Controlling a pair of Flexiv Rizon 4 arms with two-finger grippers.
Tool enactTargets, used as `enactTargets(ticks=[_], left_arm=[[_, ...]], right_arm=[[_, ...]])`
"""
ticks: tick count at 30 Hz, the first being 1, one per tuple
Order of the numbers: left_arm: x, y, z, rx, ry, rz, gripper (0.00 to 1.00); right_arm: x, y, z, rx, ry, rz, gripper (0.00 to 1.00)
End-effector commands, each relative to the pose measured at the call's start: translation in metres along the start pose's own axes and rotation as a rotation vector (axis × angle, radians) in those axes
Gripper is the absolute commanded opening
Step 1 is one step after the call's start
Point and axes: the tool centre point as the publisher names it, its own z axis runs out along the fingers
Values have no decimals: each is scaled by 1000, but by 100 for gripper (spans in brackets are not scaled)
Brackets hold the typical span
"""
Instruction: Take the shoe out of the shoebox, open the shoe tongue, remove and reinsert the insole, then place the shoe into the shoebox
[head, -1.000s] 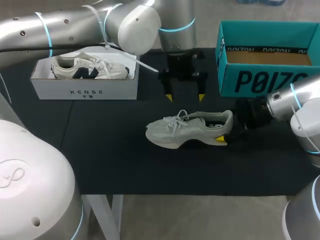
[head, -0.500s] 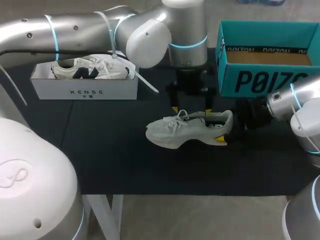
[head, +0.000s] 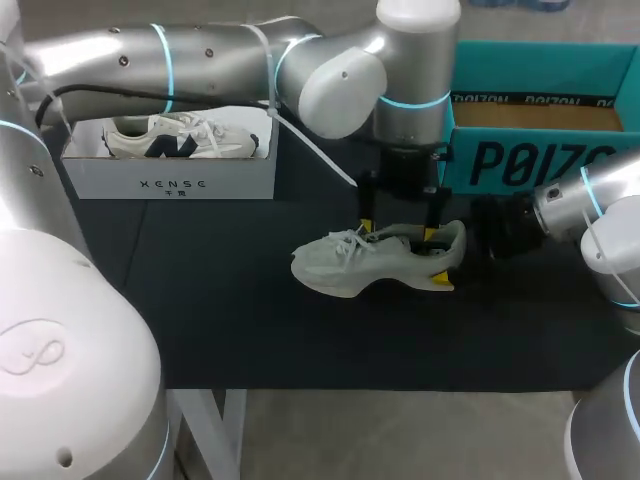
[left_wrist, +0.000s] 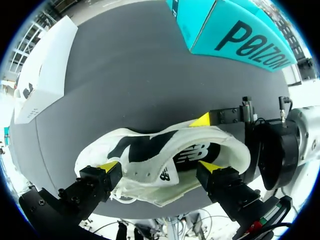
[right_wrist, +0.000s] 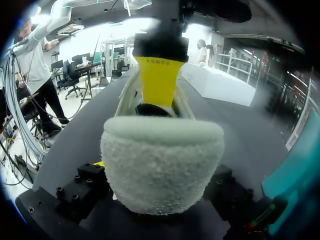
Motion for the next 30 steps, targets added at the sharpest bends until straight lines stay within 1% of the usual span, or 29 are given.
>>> enactTargets(ticks=[1, 3, 5, 8, 13, 18, 21, 25, 30], left_arm=[[2, -3, -1, -8, -43, 6, 100], [-2, -3, -1, -10, -64, 8, 100], [-6, -2, 0, -18, -120, 25, 100], [-9, -2, 3, -14, -152, 31, 100], [-9, -2, 13, -21, -121, 17, 100], [-5, -2, 19, -15, -129, 13, 100], [-6, -2, 23, -12, -147, 13, 100], [-12, -1, 26, -24, -168, 16, 100], [-29, 7, 19, -37, -205, 26, 100]], right_arm=[[0, -2, 5, 2, -2, -1, 0], [0, -2, 5, 2, -2, -1, 0], [0, -2, 5, 2, -2, -1, 0], [0, -2, 5, 2, -2, -1, 0], [0, -2, 5, 2, -2, -1, 0], [0, -2, 5, 2, -2, -1, 0], [0, -2, 5, 2, -2, -1, 0], [0, -2, 5, 2, -2, -1, 0], [0, -2, 5, 2, -2, -1, 0]])
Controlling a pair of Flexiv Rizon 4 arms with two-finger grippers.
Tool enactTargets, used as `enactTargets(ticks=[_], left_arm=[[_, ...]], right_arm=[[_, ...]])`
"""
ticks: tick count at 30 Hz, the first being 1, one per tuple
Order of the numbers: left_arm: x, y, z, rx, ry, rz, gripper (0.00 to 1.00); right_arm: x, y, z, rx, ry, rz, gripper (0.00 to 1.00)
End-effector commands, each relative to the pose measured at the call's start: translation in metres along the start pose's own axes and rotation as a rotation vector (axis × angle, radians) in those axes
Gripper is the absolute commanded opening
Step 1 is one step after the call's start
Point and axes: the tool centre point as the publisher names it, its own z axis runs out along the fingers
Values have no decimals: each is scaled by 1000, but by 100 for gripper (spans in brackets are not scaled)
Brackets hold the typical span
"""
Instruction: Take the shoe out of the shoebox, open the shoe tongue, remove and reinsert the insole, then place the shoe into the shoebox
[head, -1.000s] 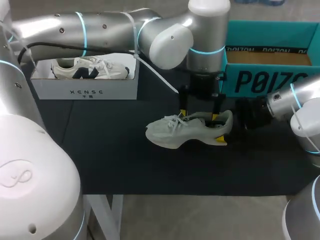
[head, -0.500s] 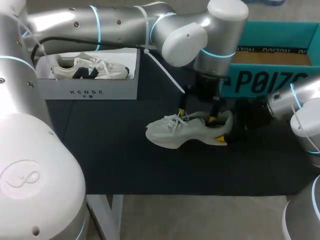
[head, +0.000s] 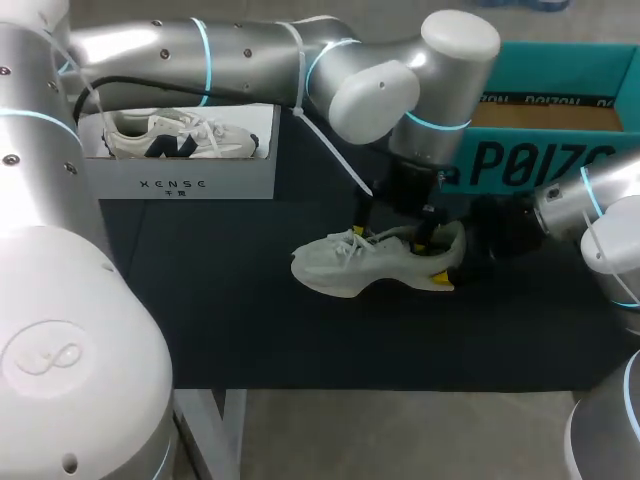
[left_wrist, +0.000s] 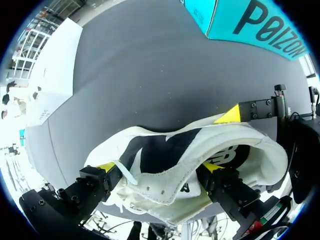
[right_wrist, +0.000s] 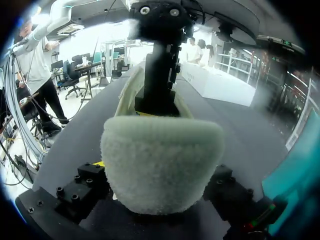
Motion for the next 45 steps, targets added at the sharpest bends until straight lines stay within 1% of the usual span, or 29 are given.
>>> enactTargets(ticks=[1, 3, 7, 9, 13, 18, 19, 20, 21, 22, 23, 24, 26, 27, 28, 38, 41, 43, 45], left_arm=[[-13, 5, -8, -1, -21, 2, 100], [-21, 7, -12, 9, -35, -7, 100], [-35, 10, -23, 18, -12, -31, 100], [-41, 12, -30, 12, 17, -45, 100], [-48, 16, -35, 5, 32, -65, 100], [-50, 18, -36, 3, 69, -95, 100], [-50, 18, -36, -4, 87, -100, 86], [-50, 18, -37, -15, 119, -100, 65], [-49, 19, -37, -25, 144, -107, 39], [-49, 18, -37, -30, 152, -106, 22], [-48, 18, -37, -36, 166, -106, 8], [-46, 18, -37, -46, 190, -107, 0], [-41, 19, -38, -73, 247, -100, 0], [-40, 20, -38, -98, 298, -95, 0], [-38, 21, -39, -107, 317, -91, 0], [-28, 27, -43, -104, 338, -65, 0], [-25, 30, -50, -70, 317, -30, 0], [-27, 33, -55, -57, 309, -20, 0], [-34, 35, -59, -40, 299, -27, 0]], right_arm=[[0, -2, 5, 2, -2, -1, 0], [0, -2, 5, 2, -2, -1, 0], [0, -2, 5, 2, -2, -1, 0], [0, -2, 5, 2, -2, -1, 0], [0, -2, 5, 2, -2, -1, 0], [0, -2, 5, 2, -2, -1, 0], [0, -2, 5, 2, -2, -1, 0], [0, -2, 5, 2, -2, -1, 0], [0, -2, 5, 2, -2, -1, 0], [0, -2, 5, 2, -2, -1, 0], [0, -2, 5, 2, -2, -1, 0], [0, -2, 5, 2, -2, -1, 0], [0, -2, 5, 2, -2, -1, 0], [0, -2, 5, 2, -2, -1, 0], [0, -2, 5, 2, -2, -1, 0], [0, -2, 5, 2, -2, -1, 0], [0, -2, 5, 2, -2, -1, 0], [0, -2, 5, 2, -2, -1, 0], [0, -2, 5, 2, -2, -1, 0]])
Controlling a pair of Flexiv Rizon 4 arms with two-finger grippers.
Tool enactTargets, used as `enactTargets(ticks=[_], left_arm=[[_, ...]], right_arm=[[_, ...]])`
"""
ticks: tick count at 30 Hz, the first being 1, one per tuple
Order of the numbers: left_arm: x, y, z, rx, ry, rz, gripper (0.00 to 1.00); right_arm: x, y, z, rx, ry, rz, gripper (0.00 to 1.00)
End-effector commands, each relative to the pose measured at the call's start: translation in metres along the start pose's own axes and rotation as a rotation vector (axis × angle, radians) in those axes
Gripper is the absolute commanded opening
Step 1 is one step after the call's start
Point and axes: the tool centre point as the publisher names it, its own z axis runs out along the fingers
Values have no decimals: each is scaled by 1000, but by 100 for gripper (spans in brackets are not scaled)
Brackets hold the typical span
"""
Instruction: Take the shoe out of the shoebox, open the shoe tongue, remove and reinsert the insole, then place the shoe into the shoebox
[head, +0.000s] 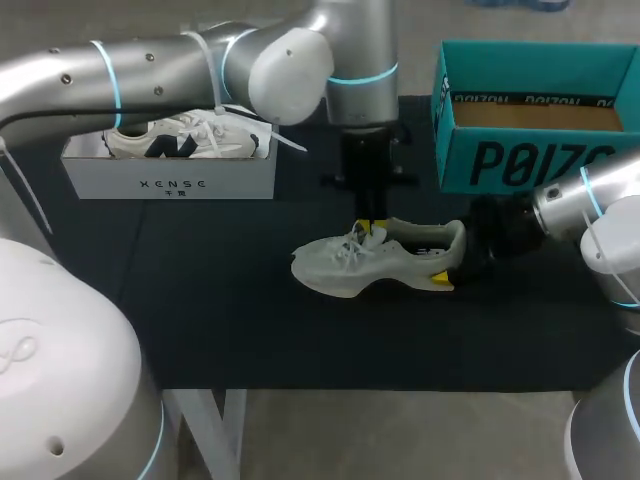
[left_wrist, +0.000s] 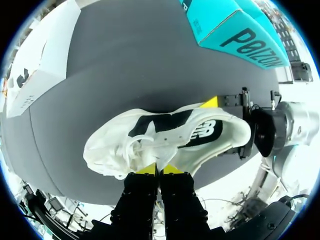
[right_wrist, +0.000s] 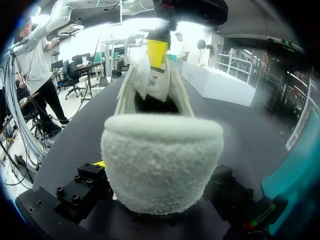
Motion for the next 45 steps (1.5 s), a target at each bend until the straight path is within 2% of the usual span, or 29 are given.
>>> enactTargets(ticks=[1, 9, 18, 28, 29, 32, 33, 35, 36, 37, 41, 45], left_arm=[[-9, 12, -17, 48, -28, -16, 0], [-35, 18, -28, 102, -76, -56, 0], [-76, 19, -12, 95, -182, -152, 0], [-109, 15, 10, 61, -275, -242, 0], [-111, 14, 12, 61, -271, -253, 5], [-118, 8, 24, 57, -263, -279, 11], [-118, 8, 26, 62, -258, -275, 19], [-117, 7, 31, 65, -241, -275, 40], [-116, 7, 32, 65, -237, -270, 82], [-115, 8, 32, 65, -239, -269, 100], [-112, 10, 29, 70, -234, -261, 100], [-104, 14, 10, 108, -198, -228, 100]], right_arm=[[0, -2, 4, 2, -2, -1, 0], [0, -2, 4, 2, -2, -1, 0], [0, -2, 4, 2, -2, -1, 0], [0, -2, 4, 2, -2, -1, 0], [0, -2, 4, 2, -2, -1, 0], [0, -2, 4, 2, -2, -1, 0], [0, -2, 4, 2, -2, -1, 0], [0, -2, 4, 2, -2, -1, 0], [0, -2, 4, 2, -2, -1, 0], [0, -2, 4, 2, -2, -1, 0], [0, -2, 4, 2, -2, -1, 0], [0, -2, 4, 2, -2, -1, 0]])
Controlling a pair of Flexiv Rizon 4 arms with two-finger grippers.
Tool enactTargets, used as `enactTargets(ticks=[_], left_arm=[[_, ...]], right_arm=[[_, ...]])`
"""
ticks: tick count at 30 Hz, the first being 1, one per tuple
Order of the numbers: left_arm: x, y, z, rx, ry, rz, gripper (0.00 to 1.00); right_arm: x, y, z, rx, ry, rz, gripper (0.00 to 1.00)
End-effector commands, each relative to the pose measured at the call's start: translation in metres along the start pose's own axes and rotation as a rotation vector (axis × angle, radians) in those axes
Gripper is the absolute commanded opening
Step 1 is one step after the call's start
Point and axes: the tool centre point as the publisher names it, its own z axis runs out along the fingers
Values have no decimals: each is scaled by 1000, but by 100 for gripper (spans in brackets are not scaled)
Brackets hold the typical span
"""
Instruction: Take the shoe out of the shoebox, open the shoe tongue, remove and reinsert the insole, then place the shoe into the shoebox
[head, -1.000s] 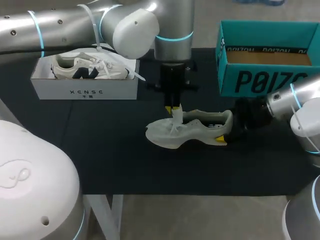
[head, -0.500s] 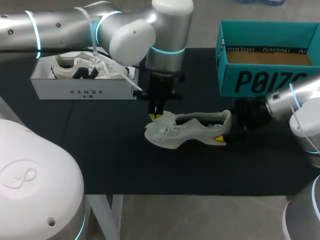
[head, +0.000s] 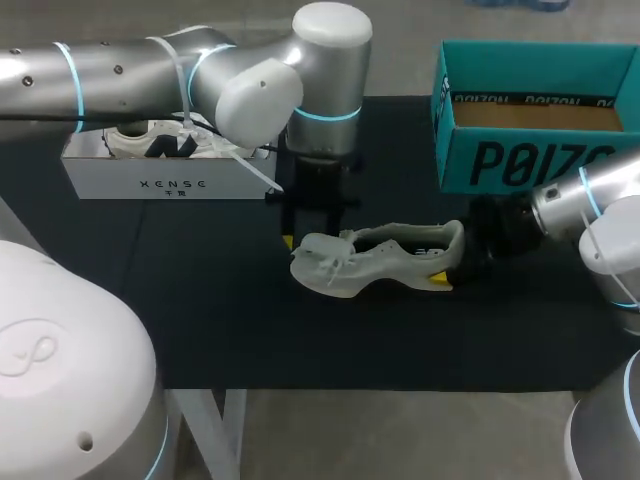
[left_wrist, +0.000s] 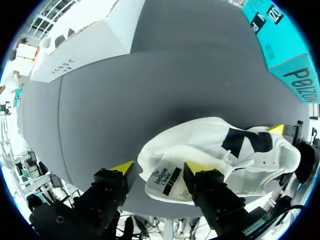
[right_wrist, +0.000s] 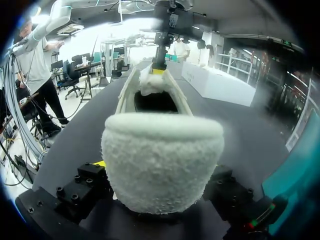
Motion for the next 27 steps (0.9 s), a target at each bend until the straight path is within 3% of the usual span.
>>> enactTargets(ticks=[1, 6, 10, 12, 14, 15, 17, 18, 19, 20, 27], left_arm=[[-4, 9, -26, 35, 36, 21, 100], [-13, 2, -68, 95, 99, 26, 100], [-27, -23, -98, 159, 122, 34, 100], [-24, -31, -114, 121, 160, 213, 100], [-15, -31, -125, -3, 263, 541, 100], [-11, -25, -130, -74, 310, 733, 100], [-3, -5, -138, -137, 330, 1149, 100], [0, 2, -141, -152, 253, 1266, 100], [4, 1, -141, -163, 110, 1260, 100], [10, -3, -143, -166, 37, 1176, 100], [10, -3, -143, -166, 37, 1176, 100]], right_arm=[[0, -3, 3, 1, -1, -1, 0], [0, -3, 3, 1, -1, -1, 0], [0, -3, 3, 1, -1, -1, 0], [0, -3, 3, 1, -1, -1, 0], [0, -3, 3, 1, -1, -1, 0], [0, -3, 3, 1, -1, -1, 0], [0, -3, 3, 1, -1, -1, 0], [0, -3, 3, 1, -1, -1, 0], [0, -3, 3, 1, -1, -1, 0], [0, -3, 3, 1, -1, -1, 0], [0, -3, 3, 1, -1, -1, 0]])
